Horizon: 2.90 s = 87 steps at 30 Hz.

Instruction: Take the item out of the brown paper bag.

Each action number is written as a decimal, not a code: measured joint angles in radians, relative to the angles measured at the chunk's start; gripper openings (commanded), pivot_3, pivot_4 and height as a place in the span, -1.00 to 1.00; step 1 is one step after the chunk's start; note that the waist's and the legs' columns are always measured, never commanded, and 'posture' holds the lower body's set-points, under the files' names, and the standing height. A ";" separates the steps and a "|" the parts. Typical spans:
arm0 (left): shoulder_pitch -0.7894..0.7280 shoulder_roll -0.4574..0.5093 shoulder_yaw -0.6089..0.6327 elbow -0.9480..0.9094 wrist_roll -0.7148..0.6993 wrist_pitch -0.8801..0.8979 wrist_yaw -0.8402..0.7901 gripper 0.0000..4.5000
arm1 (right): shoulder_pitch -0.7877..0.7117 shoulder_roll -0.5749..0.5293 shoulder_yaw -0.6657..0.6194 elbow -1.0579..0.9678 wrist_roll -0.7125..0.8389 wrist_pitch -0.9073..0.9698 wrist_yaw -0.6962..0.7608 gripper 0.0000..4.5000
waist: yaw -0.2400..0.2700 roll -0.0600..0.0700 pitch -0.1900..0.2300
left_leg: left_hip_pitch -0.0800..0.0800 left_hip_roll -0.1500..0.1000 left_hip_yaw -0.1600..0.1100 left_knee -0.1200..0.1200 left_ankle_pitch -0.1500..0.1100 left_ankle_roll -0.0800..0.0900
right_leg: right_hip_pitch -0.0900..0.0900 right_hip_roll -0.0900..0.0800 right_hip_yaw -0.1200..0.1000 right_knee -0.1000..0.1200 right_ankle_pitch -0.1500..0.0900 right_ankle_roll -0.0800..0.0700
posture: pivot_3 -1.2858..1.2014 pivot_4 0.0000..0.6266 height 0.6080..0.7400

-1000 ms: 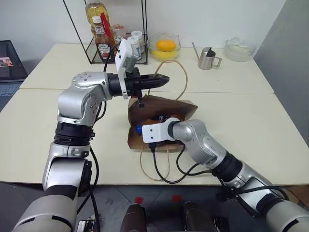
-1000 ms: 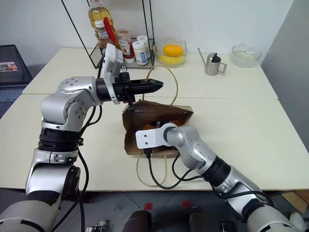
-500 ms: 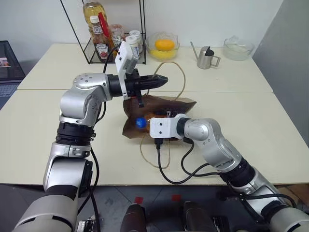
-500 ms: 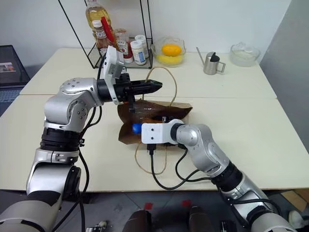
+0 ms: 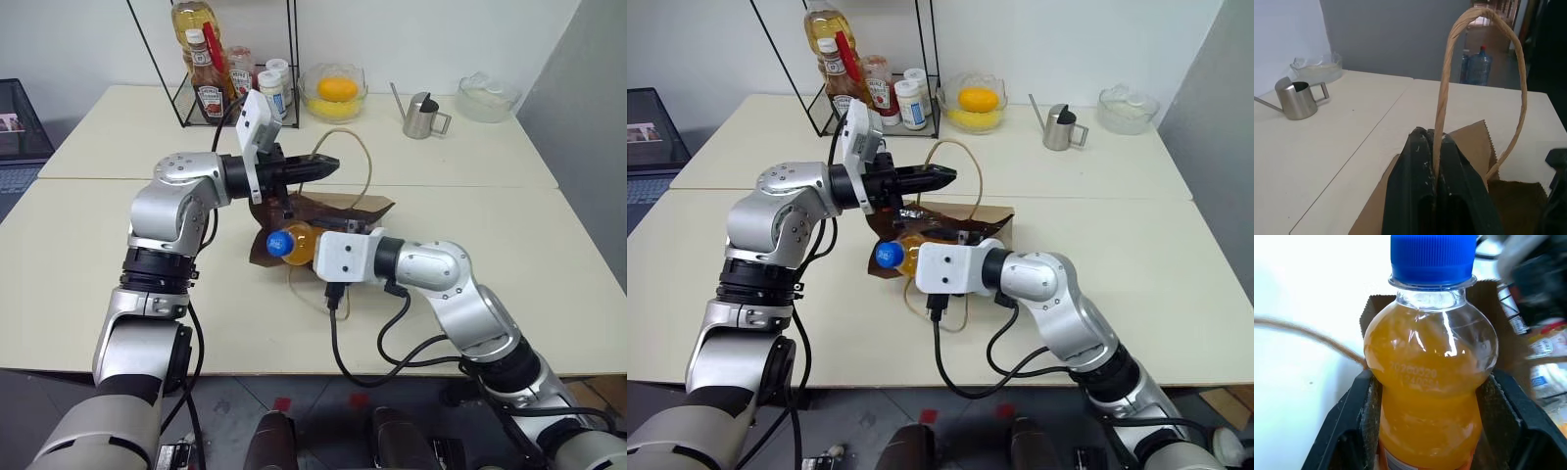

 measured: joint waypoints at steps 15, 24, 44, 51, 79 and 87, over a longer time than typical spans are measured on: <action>-0.034 -0.039 -0.020 0.086 0.040 -0.060 -0.022 -1.00 | 0.039 -0.026 -0.224 -0.223 0.175 0.056 -0.068 0.08 | 0.001 0.000 0.000 | -0.002 0.000 0.000 0.000 0.000 0.000 | -0.001 0.000 0.000 0.000 0.000 0.000 | 0.03 -0.52 1.00; -0.082 -0.080 -0.026 0.234 0.089 -0.155 -0.044 -1.00 | 0.034 -0.081 -0.322 -0.348 0.257 0.180 -0.099 0.08 | 0.002 0.000 0.000 | -0.005 0.000 -0.001 0.001 0.000 0.000 | -0.003 0.000 -0.001 0.000 0.000 0.000 | 0.03 -0.52 1.00; -0.129 -0.113 -0.017 0.345 0.127 -0.243 -0.067 -1.00 | 0.515 -0.569 -0.530 -0.133 0.100 -0.162 -0.088 0.08 | 0.003 0.000 0.000 | -0.006 -0.001 0.000 0.002 0.000 0.000 | -0.003 0.000 0.001 -0.001 0.000 0.000 | 0.03 -0.52 1.00; -0.127 -0.091 -0.005 0.253 0.114 -0.190 -0.065 -1.00 | 0.460 -0.622 -0.329 0.172 -0.132 -0.351 -0.143 0.08 | -0.001 0.000 0.000 | -0.005 -0.001 0.001 0.003 0.000 0.000 | -0.003 0.000 0.002 0.000 0.000 0.000 | 0.03 -0.52 1.00; -0.083 -0.073 0.003 0.167 0.101 -0.147 -0.039 -1.00 | 0.461 -0.552 -0.429 -0.018 0.045 -0.247 0.010 0.98 | 0.004 0.000 0.000 | -0.004 -0.001 0.000 0.005 0.001 -0.002 | 0.000 0.000 0.002 0.000 0.001 0.001 | 0.03 -0.52 1.00; -0.187 -0.079 0.007 0.374 0.154 -0.259 0.058 -0.59 | 0.312 -0.492 -0.511 -0.261 0.394 0.035 0.065 1.00 | 0.004 0.000 0.000 | -0.004 -0.001 -0.001 0.005 0.000 0.000 | 0.000 0.000 0.001 0.001 0.001 0.001 | 0.03 -0.52 1.00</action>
